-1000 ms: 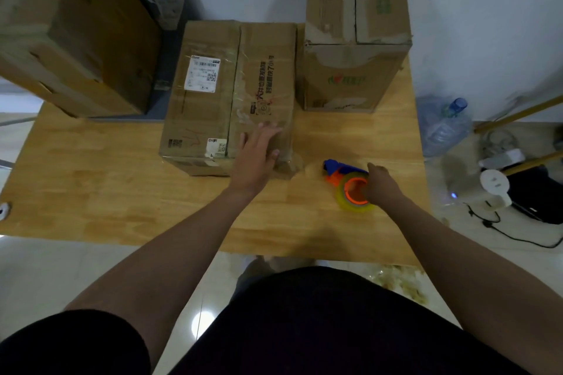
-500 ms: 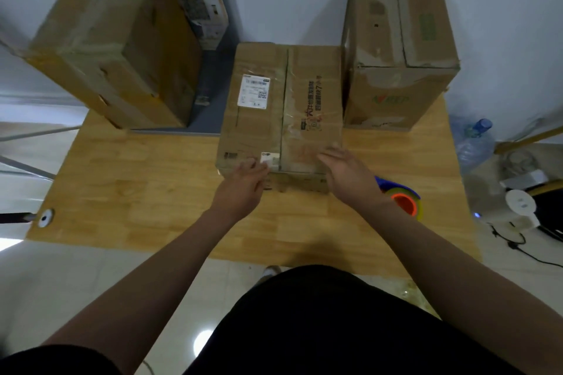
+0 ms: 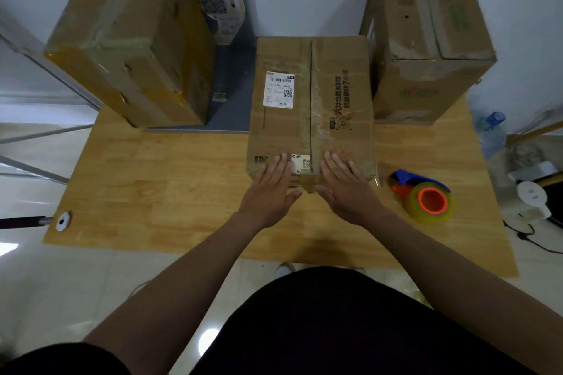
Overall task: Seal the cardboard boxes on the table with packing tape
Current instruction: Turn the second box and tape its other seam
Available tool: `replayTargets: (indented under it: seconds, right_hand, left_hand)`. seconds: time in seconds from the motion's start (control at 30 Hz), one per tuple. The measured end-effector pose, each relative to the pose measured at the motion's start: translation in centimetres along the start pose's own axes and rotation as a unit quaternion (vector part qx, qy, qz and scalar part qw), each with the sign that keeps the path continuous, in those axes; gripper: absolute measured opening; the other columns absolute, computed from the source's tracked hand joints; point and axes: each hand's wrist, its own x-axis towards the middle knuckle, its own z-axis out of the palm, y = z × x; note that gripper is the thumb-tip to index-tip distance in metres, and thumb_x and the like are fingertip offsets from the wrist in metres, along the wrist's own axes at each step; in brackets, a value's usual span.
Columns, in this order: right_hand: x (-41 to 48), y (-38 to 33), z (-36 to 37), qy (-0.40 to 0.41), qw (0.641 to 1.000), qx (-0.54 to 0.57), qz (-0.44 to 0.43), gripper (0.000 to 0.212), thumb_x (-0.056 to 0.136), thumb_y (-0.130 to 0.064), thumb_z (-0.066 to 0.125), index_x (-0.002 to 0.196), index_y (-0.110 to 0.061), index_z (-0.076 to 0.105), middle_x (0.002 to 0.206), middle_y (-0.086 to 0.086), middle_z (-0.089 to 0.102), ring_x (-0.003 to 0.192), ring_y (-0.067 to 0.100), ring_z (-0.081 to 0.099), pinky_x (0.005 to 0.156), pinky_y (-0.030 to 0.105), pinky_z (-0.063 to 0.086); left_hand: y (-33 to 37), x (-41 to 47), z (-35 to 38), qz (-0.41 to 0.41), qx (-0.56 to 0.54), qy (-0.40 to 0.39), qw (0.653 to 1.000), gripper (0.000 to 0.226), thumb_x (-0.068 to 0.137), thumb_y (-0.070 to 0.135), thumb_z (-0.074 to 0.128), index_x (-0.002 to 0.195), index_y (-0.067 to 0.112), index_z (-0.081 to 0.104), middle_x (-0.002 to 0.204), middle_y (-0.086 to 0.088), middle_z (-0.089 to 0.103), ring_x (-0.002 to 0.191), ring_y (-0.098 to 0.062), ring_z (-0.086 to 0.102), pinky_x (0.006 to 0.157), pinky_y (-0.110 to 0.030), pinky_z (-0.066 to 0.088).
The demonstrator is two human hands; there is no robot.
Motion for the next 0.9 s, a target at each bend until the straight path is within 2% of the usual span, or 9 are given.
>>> replayTargets:
  seconds: [0.13,0.2,0.33,0.47,0.63,0.73,0.83,0.9]
  right_hand:
    - [-1.3,0.8,0.3,0.016,0.997,0.01,0.078,0.088,0.096,-0.065,-0.004,0.159,-0.005,0.009,0.168,0.012,-0.001,0.156,0.023,-0.004,0.124,0.044,-0.001]
    - [-1.3,0.5,0.6,0.027,0.992,0.03,0.123,0.092,0.096,-0.067,-0.005,0.158,-0.001,0.011,0.167,0.018,0.001,0.156,0.029,-0.002,0.125,0.044,-0.001]
    - [-0.6,-0.5,1.3,0.082,0.967,0.065,0.231,0.082,0.103,-0.056,0.015,0.154,0.008,0.022,0.163,0.029,0.013,0.153,0.041,0.012,0.122,0.054,0.017]
    - [0.6,-1.0,1.3,0.112,0.95,0.093,0.276,0.082,0.104,-0.053,0.017,0.153,0.012,0.016,0.162,0.034,0.009,0.152,0.045,0.007,0.121,0.056,0.018]
    - [1.3,-0.1,1.2,0.141,0.943,0.103,0.285,0.079,0.106,-0.048,0.021,0.151,0.017,0.017,0.159,0.038,0.013,0.15,0.049,0.012,0.123,0.054,0.018]
    - [1.5,0.2,0.8,0.151,0.937,0.141,0.282,0.077,0.107,-0.039,0.04,0.152,0.016,0.012,0.161,0.036,0.009,0.151,0.047,0.009,0.124,0.051,0.017]
    - [1.5,0.3,0.1,0.177,0.911,0.231,0.291,0.08,0.104,-0.033,0.051,0.157,0.007,0.005,0.166,0.025,0.002,0.154,0.037,0.004,0.126,0.044,0.012]
    - [1.9,0.7,-0.2,0.189,0.878,0.301,0.32,0.085,0.101,-0.034,0.058,0.159,0.0,0.005,0.167,0.018,0.008,0.154,0.032,0.01,0.125,0.042,0.017]
  left_hand:
    - [-0.7,0.1,0.5,-0.025,0.008,0.032,0.999,0.102,0.087,0.074,-0.013,0.163,0.008,0.0,0.171,-0.009,-0.014,0.157,-0.02,-0.015,0.126,-0.04,-0.01]
    - [-0.9,0.3,0.6,-0.039,0.006,0.047,0.998,0.103,0.087,0.074,-0.013,0.163,0.006,0.0,0.17,-0.011,-0.014,0.157,-0.022,-0.016,0.125,-0.04,-0.011]
    - [-0.8,1.0,0.8,-0.098,-0.02,0.076,0.992,0.103,0.09,0.076,-0.005,0.162,0.001,0.002,0.17,-0.017,-0.011,0.157,-0.027,-0.014,0.126,-0.042,-0.009]
    - [-0.3,1.9,0.5,-0.142,-0.055,0.094,0.984,0.106,0.091,0.077,-0.006,0.161,-0.002,0.0,0.169,-0.022,-0.011,0.157,-0.032,-0.015,0.126,-0.045,-0.009]
    - [-1.2,3.1,-0.3,-0.161,-0.185,0.141,0.959,0.09,0.105,0.059,0.037,0.161,0.002,-0.003,0.169,-0.013,-0.02,0.155,-0.023,-0.022,0.128,-0.041,0.001]
    - [-1.1,3.4,-0.4,-0.21,-0.319,0.169,0.909,0.094,0.103,0.048,0.055,0.163,0.006,-0.004,0.169,-0.013,-0.018,0.157,-0.028,-0.012,0.127,-0.04,0.011]
    - [-1.2,3.3,-0.4,-0.237,-0.421,0.182,0.857,0.1,0.096,0.041,0.069,0.164,0.014,0.001,0.17,-0.01,0.004,0.155,-0.028,0.016,0.12,-0.039,0.029]
    - [-1.4,3.4,-0.3,-0.25,-0.443,0.197,0.838,0.1,0.091,0.04,0.076,0.164,0.017,0.011,0.163,-0.009,0.025,0.147,-0.026,0.033,0.113,-0.037,0.037]
